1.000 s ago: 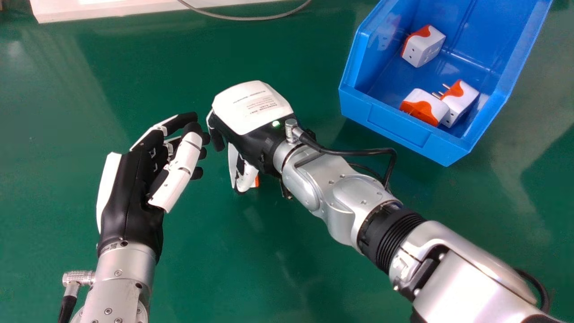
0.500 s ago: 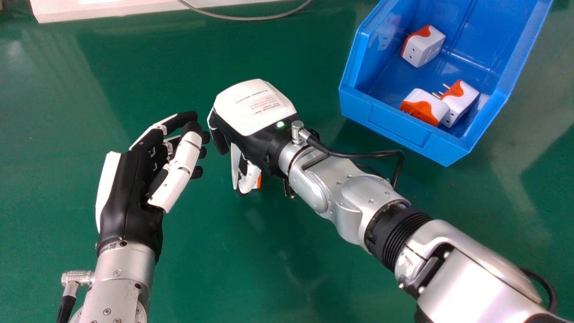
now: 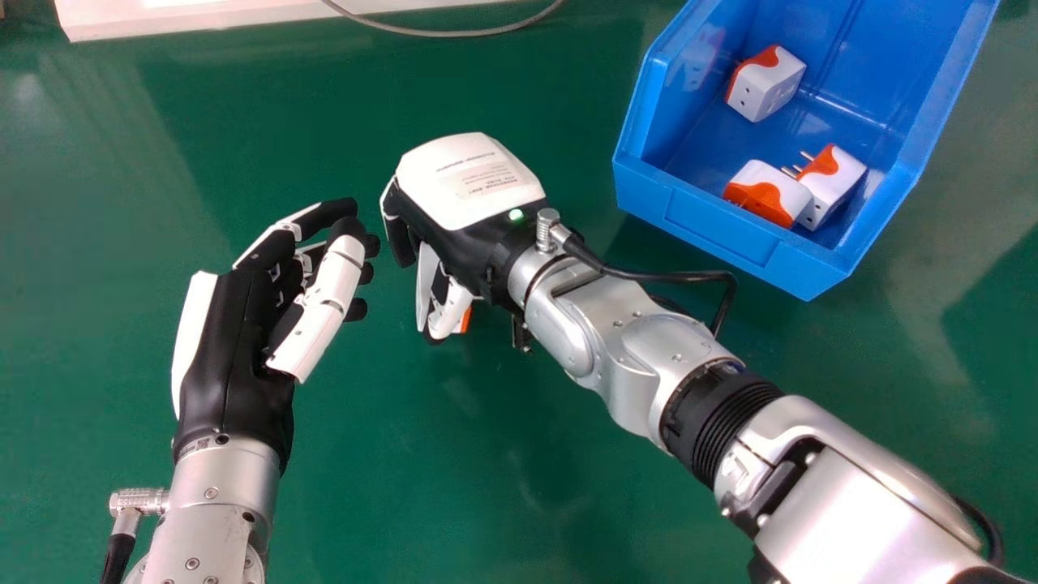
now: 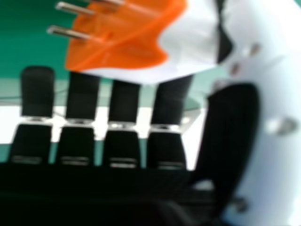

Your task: Pick all objects and put in blue box

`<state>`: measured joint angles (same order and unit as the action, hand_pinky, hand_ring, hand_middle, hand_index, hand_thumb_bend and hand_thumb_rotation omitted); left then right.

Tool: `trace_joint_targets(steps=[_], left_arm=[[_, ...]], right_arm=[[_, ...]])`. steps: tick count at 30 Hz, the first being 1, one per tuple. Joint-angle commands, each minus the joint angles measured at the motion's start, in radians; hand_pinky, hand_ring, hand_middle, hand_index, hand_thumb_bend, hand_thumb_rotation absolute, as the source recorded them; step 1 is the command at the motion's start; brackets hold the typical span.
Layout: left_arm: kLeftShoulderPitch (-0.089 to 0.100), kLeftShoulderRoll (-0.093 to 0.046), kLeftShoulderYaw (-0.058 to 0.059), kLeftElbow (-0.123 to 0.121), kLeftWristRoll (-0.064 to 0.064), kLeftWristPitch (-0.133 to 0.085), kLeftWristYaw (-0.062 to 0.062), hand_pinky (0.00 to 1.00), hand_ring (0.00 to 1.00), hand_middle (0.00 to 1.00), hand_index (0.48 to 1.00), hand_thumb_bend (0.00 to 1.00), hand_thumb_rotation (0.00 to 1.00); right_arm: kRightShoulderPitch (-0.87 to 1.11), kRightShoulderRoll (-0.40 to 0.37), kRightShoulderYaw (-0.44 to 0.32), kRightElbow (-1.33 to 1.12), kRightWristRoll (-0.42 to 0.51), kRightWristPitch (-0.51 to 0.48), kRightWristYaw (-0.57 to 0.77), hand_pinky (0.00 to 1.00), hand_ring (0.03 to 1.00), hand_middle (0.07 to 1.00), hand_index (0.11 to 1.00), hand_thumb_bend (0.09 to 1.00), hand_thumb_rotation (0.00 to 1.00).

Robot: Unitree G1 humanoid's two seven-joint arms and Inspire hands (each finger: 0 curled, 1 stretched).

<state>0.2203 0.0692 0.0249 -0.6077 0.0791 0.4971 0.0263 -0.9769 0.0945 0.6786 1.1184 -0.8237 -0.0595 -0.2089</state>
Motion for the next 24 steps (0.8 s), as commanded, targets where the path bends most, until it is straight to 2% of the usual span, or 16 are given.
trace_joint_targets(steps=[1, 9, 14, 18, 24], left_arm=[[0.0, 0.008, 0.003, -0.02, 0.009, -0.009, -0.002, 0.66, 0.73, 0.72, 0.775, 0.31, 0.6], [-0.005, 0.01, 0.015, -0.014, 0.001, -0.007, -0.008, 0.66, 0.72, 0.72, 0.775, 0.31, 0.6], [-0.015, 0.012, 0.025, -0.004, -0.004, -0.004, -0.012, 0.66, 0.72, 0.72, 0.774, 0.31, 0.6], [-0.022, 0.014, 0.033, 0.006, -0.009, -0.003, -0.016, 0.67, 0.72, 0.72, 0.774, 0.31, 0.6], [-0.029, 0.016, 0.044, 0.01, -0.008, 0.002, -0.022, 0.67, 0.72, 0.72, 0.775, 0.31, 0.6]], right_arm=[[-0.013, 0.002, -0.021, -0.045, 0.025, 0.008, 0.006, 0.4, 0.476, 0.498, 0.444, 0.518, 0.0], [0.017, -0.046, -0.043, -0.164, 0.048, 0.027, 0.049, 0.4, 0.479, 0.504, 0.439, 0.516, 0.0], [0.046, -0.09, -0.06, -0.255, 0.053, 0.032, 0.07, 0.41, 0.475, 0.514, 0.436, 0.515, 0.0], [0.079, -0.119, -0.08, -0.339, 0.056, 0.057, 0.1, 0.39, 0.467, 0.524, 0.448, 0.508, 0.0], [0.165, -0.173, -0.101, -0.53, 0.041, 0.126, 0.147, 0.37, 0.455, 0.529, 0.478, 0.502, 0.0]])
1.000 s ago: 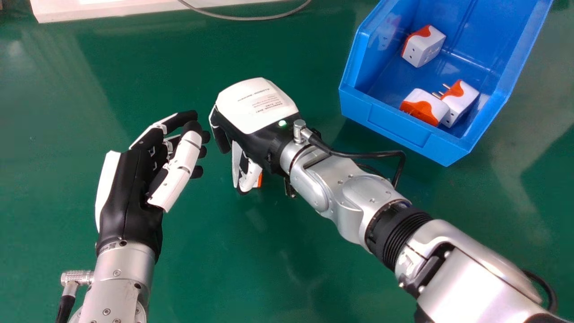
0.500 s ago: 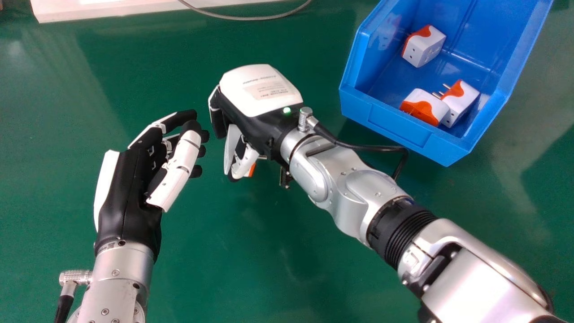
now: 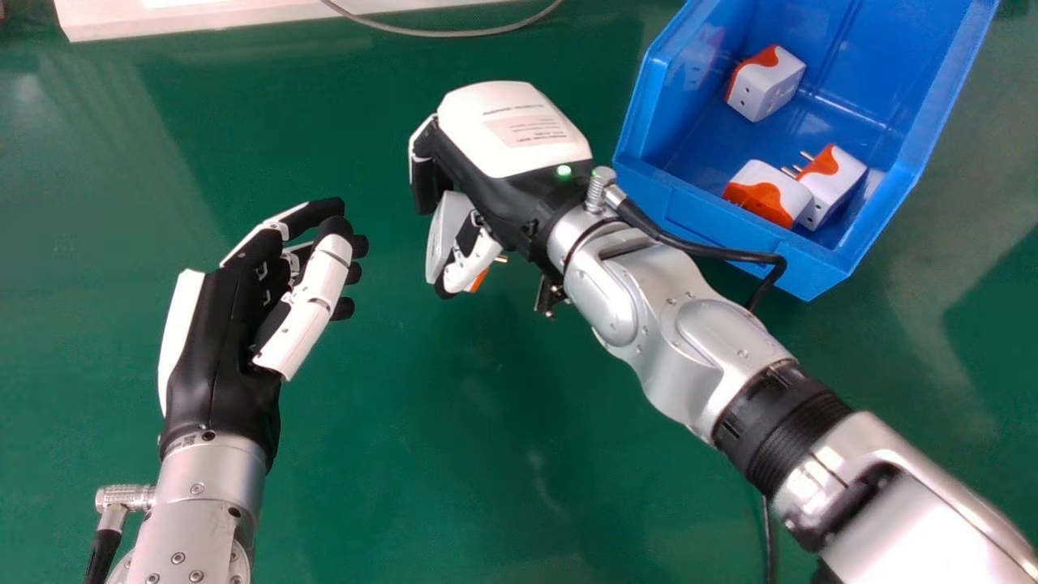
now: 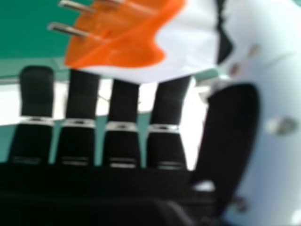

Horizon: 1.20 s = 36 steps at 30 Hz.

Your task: Pick all objects and put in blue box

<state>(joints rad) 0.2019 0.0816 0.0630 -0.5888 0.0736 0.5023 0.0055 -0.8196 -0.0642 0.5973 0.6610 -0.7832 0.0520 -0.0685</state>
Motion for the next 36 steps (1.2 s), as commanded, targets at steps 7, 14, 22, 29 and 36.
trace_joint_targets(steps=[7, 14, 22, 29, 36], left_arm=[[-0.018, 0.016, 0.02, 0.015, -0.008, -0.013, -0.009, 0.67, 0.72, 0.72, 0.776, 0.32, 0.6], [-0.022, 0.024, 0.033, 0.028, -0.01, -0.019, -0.015, 0.67, 0.72, 0.73, 0.776, 0.32, 0.6], [-0.036, 0.023, 0.051, 0.048, -0.02, -0.021, -0.024, 0.66, 0.72, 0.73, 0.778, 0.33, 0.6], [-0.038, 0.023, 0.063, 0.066, -0.04, -0.031, -0.027, 0.66, 0.72, 0.73, 0.779, 0.33, 0.6], [-0.044, 0.025, 0.07, 0.077, -0.046, -0.038, -0.029, 0.66, 0.72, 0.73, 0.779, 0.33, 0.6]], right_arm=[[0.148, -0.066, -0.032, -0.339, -0.039, 0.098, 0.021, 0.35, 0.45, 0.536, 0.493, 0.497, 0.0], [0.303, -0.078, -0.081, -0.58, -0.038, 0.124, 0.003, 0.33, 0.444, 0.538, 0.52, 0.492, 0.0], [0.411, -0.094, -0.17, -0.817, -0.031, 0.163, 0.052, 0.32, 0.436, 0.534, 0.546, 0.488, 0.0], [0.454, -0.154, -0.236, -0.903, -0.079, 0.2, 0.088, 0.32, 0.434, 0.535, 0.548, 0.487, 0.0], [0.444, -0.205, -0.303, -0.908, -0.086, 0.214, 0.103, 0.31, 0.433, 0.535, 0.557, 0.486, 0.0]])
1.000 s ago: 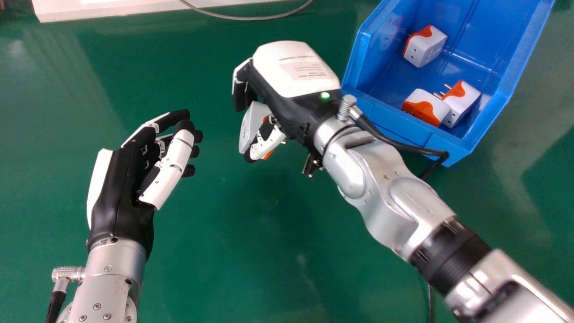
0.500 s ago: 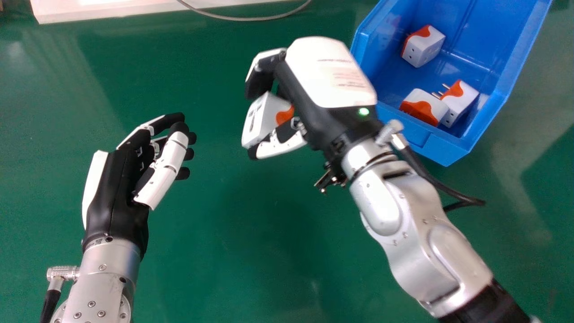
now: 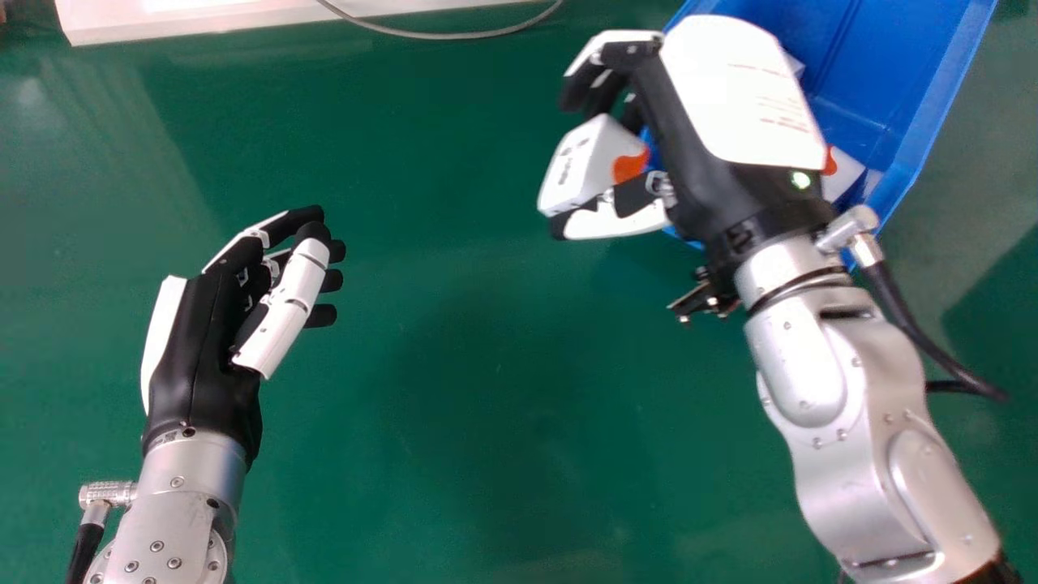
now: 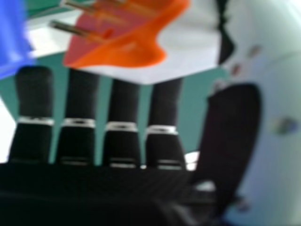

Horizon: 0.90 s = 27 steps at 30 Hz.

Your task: Pick all objects and put in blue box

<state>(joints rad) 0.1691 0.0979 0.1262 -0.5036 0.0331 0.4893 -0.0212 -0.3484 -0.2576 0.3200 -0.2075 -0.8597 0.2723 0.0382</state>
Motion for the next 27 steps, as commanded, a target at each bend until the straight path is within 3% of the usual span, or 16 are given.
trace_joint_targets(steps=[1, 6, 12, 27], left_arm=[[-0.013, 0.01, 0.008, -0.005, -0.005, -0.026, -0.003, 0.66, 0.72, 0.73, 0.779, 0.33, 0.6], [-0.017, 0.014, 0.013, 0.008, -0.008, -0.037, -0.006, 0.66, 0.72, 0.73, 0.777, 0.32, 0.59], [-0.027, 0.014, 0.011, 0.019, -0.006, -0.039, -0.002, 0.66, 0.72, 0.73, 0.776, 0.32, 0.59], [-0.028, 0.013, 0.004, 0.014, 0.0, -0.036, 0.003, 0.66, 0.72, 0.72, 0.773, 0.32, 0.58]], right_arm=[[-0.034, -0.018, -0.033, -0.033, -0.012, -0.006, -0.005, 0.31, 0.433, 0.535, 0.557, 0.486, 0.0], [-0.101, -0.064, -0.075, 0.047, -0.022, 0.001, -0.009, 0.31, 0.429, 0.532, 0.561, 0.485, 0.0], [-0.199, -0.098, -0.087, 0.189, -0.03, 0.023, -0.012, 0.3, 0.426, 0.529, 0.563, 0.485, 0.0], [-0.47, -0.149, 0.0, 0.627, -0.074, 0.06, -0.036, 0.31, 0.434, 0.529, 0.562, 0.487, 0.0]])
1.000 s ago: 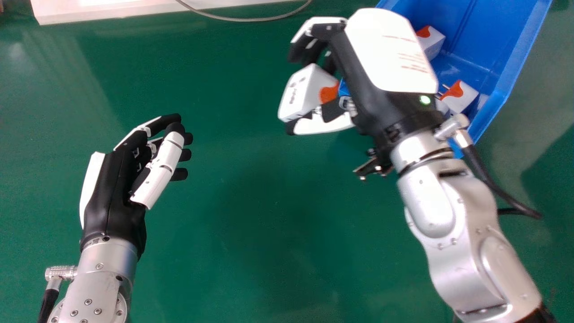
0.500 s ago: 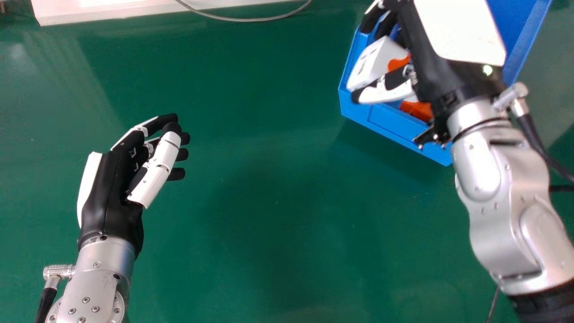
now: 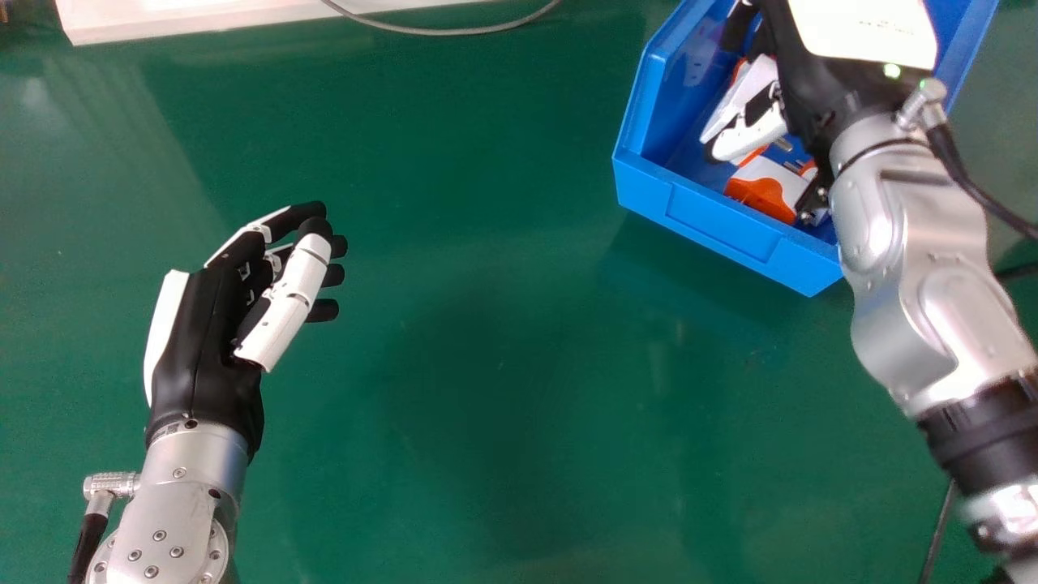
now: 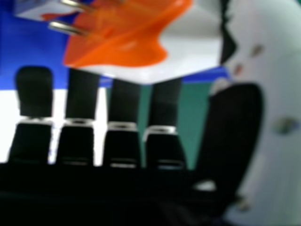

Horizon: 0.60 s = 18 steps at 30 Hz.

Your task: Pick all objects and put in blue box

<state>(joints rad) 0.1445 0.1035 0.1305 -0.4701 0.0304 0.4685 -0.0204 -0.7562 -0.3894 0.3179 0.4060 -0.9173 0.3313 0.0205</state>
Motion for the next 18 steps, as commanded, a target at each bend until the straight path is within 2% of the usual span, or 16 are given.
trace_joint_targets(steps=[1, 12, 18], left_arm=[[-0.003, 0.007, -0.001, -0.022, 0.003, -0.013, 0.002, 0.66, 0.72, 0.72, 0.773, 0.32, 0.58], [0.0, 0.007, 0.0, -0.03, 0.0, -0.003, 0.001, 0.65, 0.72, 0.72, 0.773, 0.32, 0.58], [0.001, 0.005, -0.006, -0.039, 0.003, 0.006, 0.003, 0.65, 0.71, 0.72, 0.772, 0.32, 0.58]], right_arm=[[-0.073, -0.016, 0.006, 0.035, -0.012, 0.002, -0.021, 0.32, 0.436, 0.529, 0.56, 0.488, 0.0], [-0.123, 0.001, 0.043, 0.125, 0.002, 0.031, -0.022, 0.35, 0.431, 0.505, 0.518, 0.496, 0.0], [-0.178, 0.015, 0.066, 0.207, 0.004, 0.039, -0.021, 0.34, 0.433, 0.503, 0.524, 0.496, 0.0]])
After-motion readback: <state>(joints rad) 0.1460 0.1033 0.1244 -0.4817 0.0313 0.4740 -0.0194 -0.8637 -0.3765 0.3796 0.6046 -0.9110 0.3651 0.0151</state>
